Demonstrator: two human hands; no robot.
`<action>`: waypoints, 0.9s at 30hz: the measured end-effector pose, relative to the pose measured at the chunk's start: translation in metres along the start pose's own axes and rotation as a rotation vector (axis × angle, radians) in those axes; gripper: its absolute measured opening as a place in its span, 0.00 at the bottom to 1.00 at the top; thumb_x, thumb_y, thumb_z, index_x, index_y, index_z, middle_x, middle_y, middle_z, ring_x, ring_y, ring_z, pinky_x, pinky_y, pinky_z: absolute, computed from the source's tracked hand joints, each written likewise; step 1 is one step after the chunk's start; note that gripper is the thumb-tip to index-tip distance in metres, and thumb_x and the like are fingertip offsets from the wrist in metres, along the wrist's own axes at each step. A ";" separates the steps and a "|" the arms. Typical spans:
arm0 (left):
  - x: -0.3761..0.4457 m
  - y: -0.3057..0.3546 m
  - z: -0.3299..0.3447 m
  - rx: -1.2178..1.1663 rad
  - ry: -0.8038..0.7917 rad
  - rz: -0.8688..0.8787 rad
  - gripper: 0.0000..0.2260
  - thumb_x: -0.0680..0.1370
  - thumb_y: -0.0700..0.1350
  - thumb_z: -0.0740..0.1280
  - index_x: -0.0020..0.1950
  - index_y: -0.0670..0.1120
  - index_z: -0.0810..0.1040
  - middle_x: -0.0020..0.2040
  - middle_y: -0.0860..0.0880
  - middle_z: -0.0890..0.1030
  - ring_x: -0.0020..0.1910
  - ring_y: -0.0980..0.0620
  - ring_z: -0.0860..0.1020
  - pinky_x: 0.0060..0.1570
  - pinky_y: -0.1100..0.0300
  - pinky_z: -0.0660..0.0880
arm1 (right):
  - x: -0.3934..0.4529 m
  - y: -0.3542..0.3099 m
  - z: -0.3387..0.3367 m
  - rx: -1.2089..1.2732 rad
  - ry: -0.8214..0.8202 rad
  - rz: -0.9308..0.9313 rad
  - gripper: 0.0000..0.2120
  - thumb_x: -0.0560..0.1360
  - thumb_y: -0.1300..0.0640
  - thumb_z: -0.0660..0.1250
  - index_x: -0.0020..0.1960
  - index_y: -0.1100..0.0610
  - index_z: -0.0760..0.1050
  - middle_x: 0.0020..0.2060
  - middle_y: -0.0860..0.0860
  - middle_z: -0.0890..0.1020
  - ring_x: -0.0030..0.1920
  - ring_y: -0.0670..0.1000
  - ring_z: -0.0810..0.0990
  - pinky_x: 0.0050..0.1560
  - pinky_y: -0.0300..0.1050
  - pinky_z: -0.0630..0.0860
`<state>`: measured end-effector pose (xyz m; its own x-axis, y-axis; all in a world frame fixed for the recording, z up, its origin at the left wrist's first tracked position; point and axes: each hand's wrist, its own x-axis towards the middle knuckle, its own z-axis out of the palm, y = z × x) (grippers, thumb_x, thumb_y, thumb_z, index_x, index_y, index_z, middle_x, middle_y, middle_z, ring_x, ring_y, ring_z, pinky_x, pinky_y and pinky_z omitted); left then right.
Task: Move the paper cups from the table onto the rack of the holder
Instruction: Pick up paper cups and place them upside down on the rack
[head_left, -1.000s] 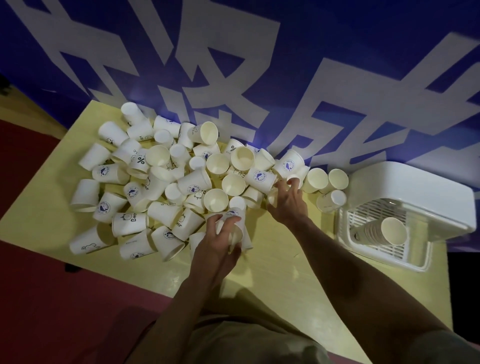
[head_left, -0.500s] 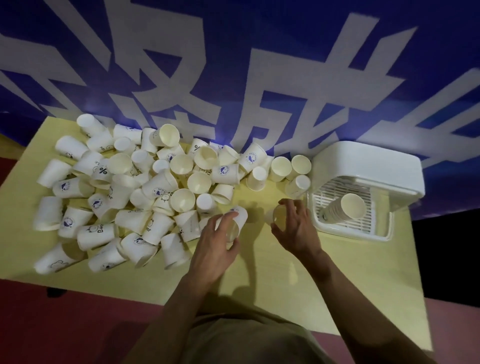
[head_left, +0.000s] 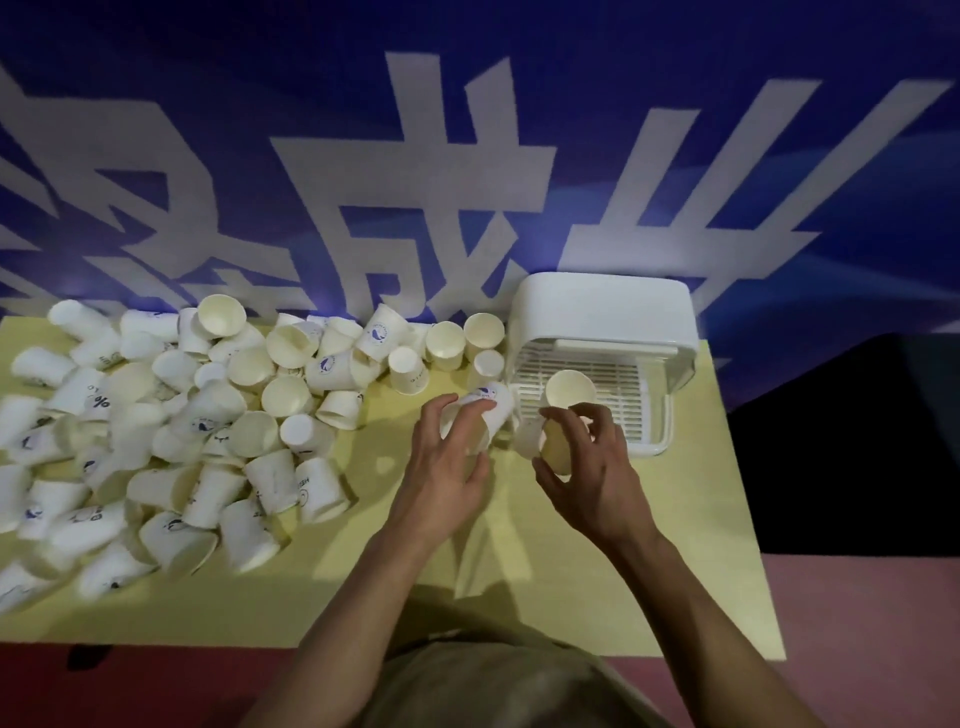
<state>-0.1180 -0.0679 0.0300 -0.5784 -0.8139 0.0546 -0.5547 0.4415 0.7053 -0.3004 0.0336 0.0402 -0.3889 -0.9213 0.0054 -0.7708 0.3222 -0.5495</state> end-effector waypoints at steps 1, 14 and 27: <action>0.005 0.008 0.002 -0.008 0.001 0.011 0.28 0.78 0.42 0.69 0.74 0.60 0.67 0.72 0.52 0.61 0.73 0.51 0.65 0.60 0.71 0.67 | -0.002 0.006 -0.006 0.011 0.006 -0.003 0.28 0.75 0.51 0.74 0.72 0.47 0.70 0.67 0.53 0.69 0.61 0.58 0.74 0.43 0.54 0.83; 0.044 0.072 0.077 0.149 -0.080 0.054 0.25 0.80 0.46 0.68 0.75 0.62 0.66 0.73 0.51 0.61 0.72 0.48 0.66 0.63 0.59 0.70 | -0.031 0.120 -0.059 0.171 0.025 0.061 0.28 0.76 0.50 0.74 0.73 0.44 0.68 0.69 0.51 0.66 0.66 0.56 0.72 0.52 0.55 0.83; 0.088 0.071 0.115 0.329 -0.192 -0.024 0.27 0.79 0.44 0.69 0.76 0.61 0.67 0.71 0.47 0.64 0.68 0.44 0.67 0.67 0.53 0.69 | -0.017 0.158 -0.065 0.255 -0.009 0.091 0.27 0.76 0.50 0.72 0.73 0.43 0.68 0.68 0.48 0.65 0.64 0.54 0.72 0.51 0.55 0.82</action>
<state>-0.2766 -0.0645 0.0037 -0.6475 -0.7534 -0.1148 -0.7137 0.5466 0.4381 -0.4480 0.1147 0.0077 -0.4460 -0.8930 -0.0605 -0.5800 0.3398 -0.7403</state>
